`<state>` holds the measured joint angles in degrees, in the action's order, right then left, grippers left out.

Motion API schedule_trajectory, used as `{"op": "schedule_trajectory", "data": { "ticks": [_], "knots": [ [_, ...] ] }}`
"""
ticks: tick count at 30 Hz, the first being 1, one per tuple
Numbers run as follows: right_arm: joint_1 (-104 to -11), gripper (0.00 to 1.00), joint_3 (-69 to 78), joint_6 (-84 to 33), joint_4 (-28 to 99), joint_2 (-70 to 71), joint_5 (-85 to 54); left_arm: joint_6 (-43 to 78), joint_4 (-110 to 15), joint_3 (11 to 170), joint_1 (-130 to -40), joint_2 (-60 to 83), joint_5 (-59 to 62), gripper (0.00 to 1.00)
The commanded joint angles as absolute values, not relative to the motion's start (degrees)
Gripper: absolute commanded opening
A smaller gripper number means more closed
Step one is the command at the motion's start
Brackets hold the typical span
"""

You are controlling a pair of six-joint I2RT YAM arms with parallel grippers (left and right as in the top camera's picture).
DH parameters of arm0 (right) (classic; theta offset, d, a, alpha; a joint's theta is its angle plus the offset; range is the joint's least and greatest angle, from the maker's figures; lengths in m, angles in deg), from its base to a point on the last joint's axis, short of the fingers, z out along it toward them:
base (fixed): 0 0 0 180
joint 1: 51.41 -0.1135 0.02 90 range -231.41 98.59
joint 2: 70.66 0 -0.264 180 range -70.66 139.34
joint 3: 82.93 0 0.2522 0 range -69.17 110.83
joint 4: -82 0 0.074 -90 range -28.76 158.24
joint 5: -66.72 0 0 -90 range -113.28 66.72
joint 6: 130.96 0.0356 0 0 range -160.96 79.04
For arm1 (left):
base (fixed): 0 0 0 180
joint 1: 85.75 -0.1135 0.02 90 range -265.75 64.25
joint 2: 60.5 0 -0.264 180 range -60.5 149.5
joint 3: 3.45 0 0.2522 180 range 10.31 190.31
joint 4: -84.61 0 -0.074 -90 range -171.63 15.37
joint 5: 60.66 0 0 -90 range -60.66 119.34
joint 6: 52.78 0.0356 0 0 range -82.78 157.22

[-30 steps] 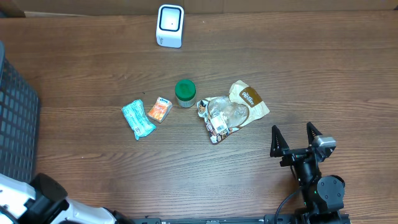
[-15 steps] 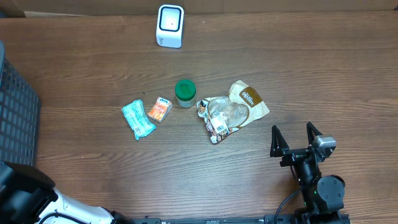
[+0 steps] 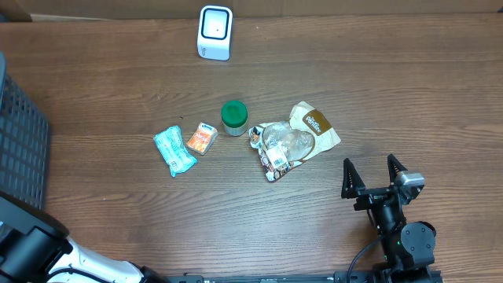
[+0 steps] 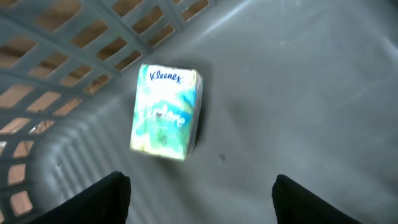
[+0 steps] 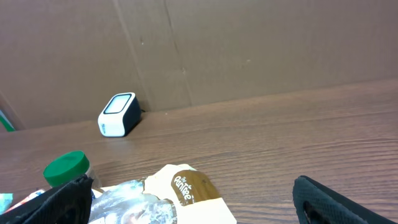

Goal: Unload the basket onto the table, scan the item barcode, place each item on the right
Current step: 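Grasp the small Kleenex tissue pack in the basket with the left gripper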

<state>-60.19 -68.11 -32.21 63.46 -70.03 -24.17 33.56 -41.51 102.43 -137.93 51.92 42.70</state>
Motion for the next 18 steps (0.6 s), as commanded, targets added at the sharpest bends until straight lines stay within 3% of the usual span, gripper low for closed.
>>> {"op": "schedule_trajectory", "data": {
  "ticks": [1,18],
  "knots": [
    [-60.45,1.00,-68.72,-32.45,63.62,-70.49,-24.52,36.00,-45.20,100.46,-139.05,52.40,44.58,0.70],
    [-60.45,1.00,-68.72,-32.45,63.64,-70.49,-24.52,42.60,-52.02,100.46,-142.63,64.57,45.79,0.61]
  ]
}}
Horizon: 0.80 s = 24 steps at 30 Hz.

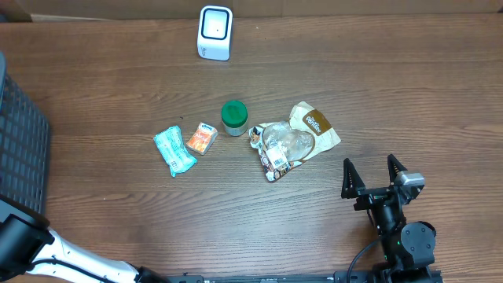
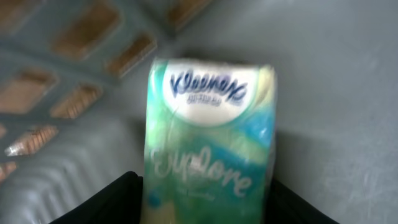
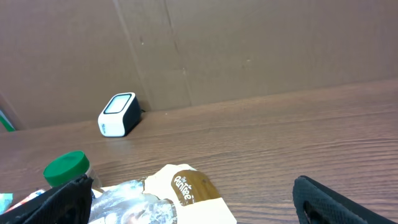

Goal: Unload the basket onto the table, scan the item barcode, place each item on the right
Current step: 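Grasp the small Kleenex tissue pack in the basket with the left gripper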

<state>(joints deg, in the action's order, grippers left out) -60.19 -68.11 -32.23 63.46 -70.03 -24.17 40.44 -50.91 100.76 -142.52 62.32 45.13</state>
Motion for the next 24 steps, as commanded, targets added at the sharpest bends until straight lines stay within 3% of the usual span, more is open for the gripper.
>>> {"op": "schedule_trajectory", "data": {
  "ticks": [1,2,5,6,15,24],
  "knots": [
    [-60.45,1.00,-68.72,-32.45,63.62,-70.49,-24.52,42.60,-52.35,100.46,-142.63,65.25,45.65,0.59],
    [-60.45,1.00,-68.72,-32.45,63.64,-70.49,-24.52,42.58,-52.46,100.46,-142.63,65.54,45.59,0.56],
    [-60.45,1.00,-68.72,-32.45,63.64,-70.49,-24.52,42.54,-52.57,100.48,-142.63,65.76,45.61,0.12],
    [-60.45,1.00,-68.72,-32.45,63.64,-70.49,-24.52,42.50,-52.81,100.48,-142.63,65.76,45.63,0.04],
    [-60.45,1.00,-68.72,-32.45,63.64,-70.49,-24.52,38.91,-50.10,101.29,-142.15,63.07,45.37,0.04],
    [-60.45,1.00,-68.72,-32.45,63.62,-70.49,-24.52,32.49,-50.17,101.55,-136.47,44.25,36.89,0.04]
  ]
}}
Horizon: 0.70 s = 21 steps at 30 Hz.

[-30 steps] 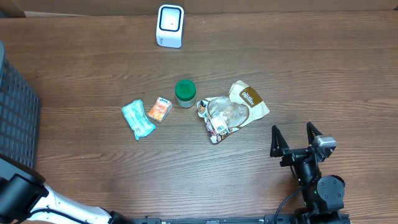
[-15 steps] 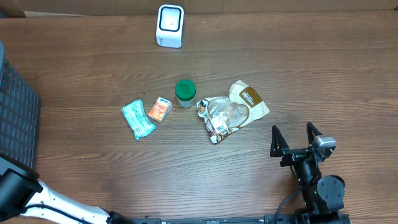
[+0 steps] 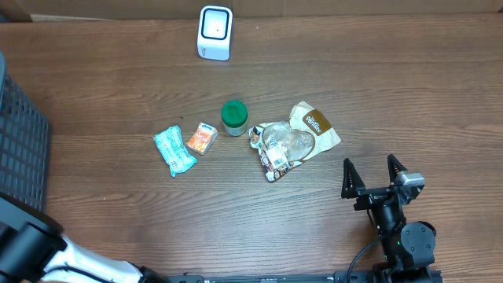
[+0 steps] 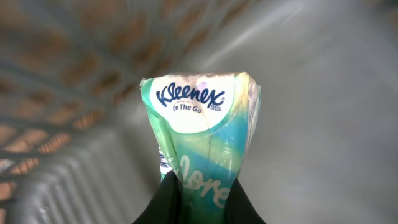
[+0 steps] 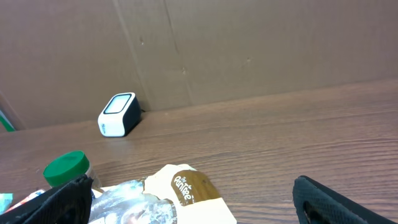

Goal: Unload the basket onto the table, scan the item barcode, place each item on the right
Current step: 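Grasp the small Kleenex tissue pack in the basket with the left gripper, then carry the Kleenex tissue pack out and place it near the jar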

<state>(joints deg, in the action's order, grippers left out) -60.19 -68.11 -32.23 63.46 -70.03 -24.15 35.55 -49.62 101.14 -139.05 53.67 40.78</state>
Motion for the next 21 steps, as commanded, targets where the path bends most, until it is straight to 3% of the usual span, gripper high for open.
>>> {"op": "schedule_trajectory", "data": {
  "ticks": [1,11,21],
  "knots": [
    [-60.45,1.00,-68.72,-32.45,63.64,-70.49,-24.52,32.44,-50.17,101.55,-135.86,42.85,36.65,0.04],
    [-60.45,1.00,-68.72,-32.45,63.64,-70.49,-24.52,28.84,-46.54,101.55,-122.85,23.42,36.10,0.04],
    [-60.45,1.00,-68.72,-32.45,63.62,-70.49,-24.52,21.36,-20.86,98.16,-97.21,20.58,33.98,0.04]
  ]
}}
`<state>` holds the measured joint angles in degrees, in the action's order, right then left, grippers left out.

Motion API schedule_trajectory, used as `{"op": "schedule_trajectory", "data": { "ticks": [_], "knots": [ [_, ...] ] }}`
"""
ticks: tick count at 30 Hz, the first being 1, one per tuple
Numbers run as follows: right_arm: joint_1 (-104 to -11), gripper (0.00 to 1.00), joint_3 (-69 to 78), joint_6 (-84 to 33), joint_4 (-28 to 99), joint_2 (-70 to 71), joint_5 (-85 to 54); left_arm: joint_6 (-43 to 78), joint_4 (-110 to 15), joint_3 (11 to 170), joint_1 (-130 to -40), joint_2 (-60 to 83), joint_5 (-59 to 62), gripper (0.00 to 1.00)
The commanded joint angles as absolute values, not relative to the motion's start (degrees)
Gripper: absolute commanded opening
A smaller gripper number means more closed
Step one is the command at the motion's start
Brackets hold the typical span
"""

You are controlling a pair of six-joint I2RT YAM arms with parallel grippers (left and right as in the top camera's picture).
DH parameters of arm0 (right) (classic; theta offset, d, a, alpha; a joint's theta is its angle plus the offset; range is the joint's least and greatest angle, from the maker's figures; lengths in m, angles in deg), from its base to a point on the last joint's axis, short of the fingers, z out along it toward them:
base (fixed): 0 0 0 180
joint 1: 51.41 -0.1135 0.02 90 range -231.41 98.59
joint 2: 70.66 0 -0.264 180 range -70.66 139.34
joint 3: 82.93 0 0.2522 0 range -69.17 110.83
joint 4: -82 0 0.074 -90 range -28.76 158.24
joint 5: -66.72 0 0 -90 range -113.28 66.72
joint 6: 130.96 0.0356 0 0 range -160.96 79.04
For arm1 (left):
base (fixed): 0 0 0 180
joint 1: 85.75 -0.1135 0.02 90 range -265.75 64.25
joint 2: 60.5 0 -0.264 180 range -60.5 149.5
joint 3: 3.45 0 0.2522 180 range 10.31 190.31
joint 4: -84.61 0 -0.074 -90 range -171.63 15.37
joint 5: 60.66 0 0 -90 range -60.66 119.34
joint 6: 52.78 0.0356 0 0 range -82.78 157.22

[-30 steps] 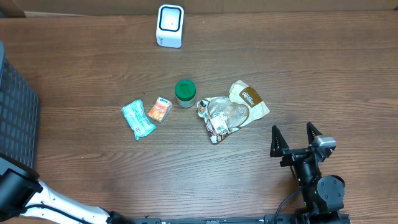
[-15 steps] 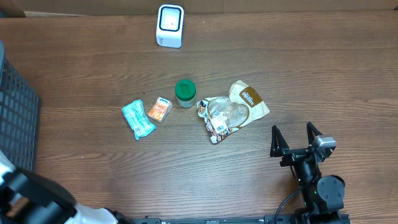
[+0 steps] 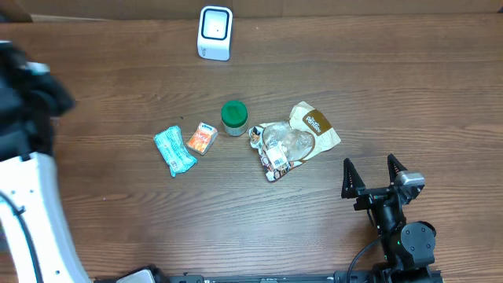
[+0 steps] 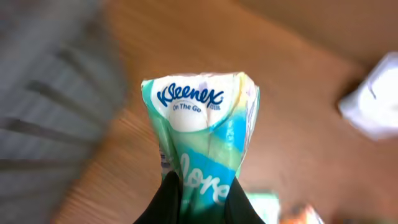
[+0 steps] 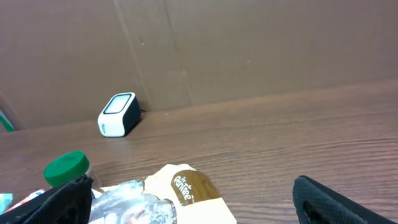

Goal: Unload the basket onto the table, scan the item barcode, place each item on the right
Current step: 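Carry the Kleenex tissue pack out and place it near the jar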

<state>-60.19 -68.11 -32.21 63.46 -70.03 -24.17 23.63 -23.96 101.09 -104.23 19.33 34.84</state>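
Observation:
A green and blue Kleenex tissue pack [image 4: 200, 134] stands upright between the fingers of my left gripper [image 4: 200, 200], which is shut on its lower end. It hangs over the wooden table [image 4: 292, 74], beside the blurred grey basket [image 4: 43, 118]. The white scanner [image 3: 214, 32] stands at the table's far edge and shows as a white blur [image 4: 373, 99] at the right of the left wrist view. My left arm [image 3: 31, 94] is a blur at the overhead's left edge. My right gripper [image 3: 376, 182] stands open near the front right, with nothing between its fingers.
Mid-table lie a teal pack [image 3: 174, 150], a small orange pack [image 3: 201, 138], a green-lidded jar [image 3: 233, 117] and a clear bag with a brown label [image 3: 295, 141]. A cardboard wall [image 5: 249, 43] stands behind the scanner.
My left gripper, still shut on the Kleenex pack, was inside the grey basket and is now over the wooden table with the scanner in view. The right arm has not moved.
My left gripper was open above the Kleenex pack lying on the basket floor. Then its fingers stood close on either side of the pack. Then it was shut on the pack, held upright inside the basket. Now the pack is outside, over the table.

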Motion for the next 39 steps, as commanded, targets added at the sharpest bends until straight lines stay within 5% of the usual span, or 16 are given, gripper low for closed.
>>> {"op": "schedule_trajectory", "data": {
  "ticks": [1,18,33,39],
  "knots": [
    [-60.45,1.00,-68.72,-32.45,63.64,-70.49,-24.52,21.36,-19.89,96.33,-93.96,20.88,34.18,0.04],
    [-60.45,1.00,-68.72,-32.45,63.64,-70.49,-24.52,14.69,-28.20,72.46,-62.90,21.39,31.82,0.04],
    [-60.45,1.00,-68.72,-32.45,63.64,-70.49,-24.52,11.42,-42.28,60.33,-61.93,21.74,26.55,0.05],
    [-60.45,1.00,-68.72,-32.45,63.64,-70.49,-24.52,11.46,-49.84,57.27,-61.93,21.82,26.75,0.20]
  ]
}}
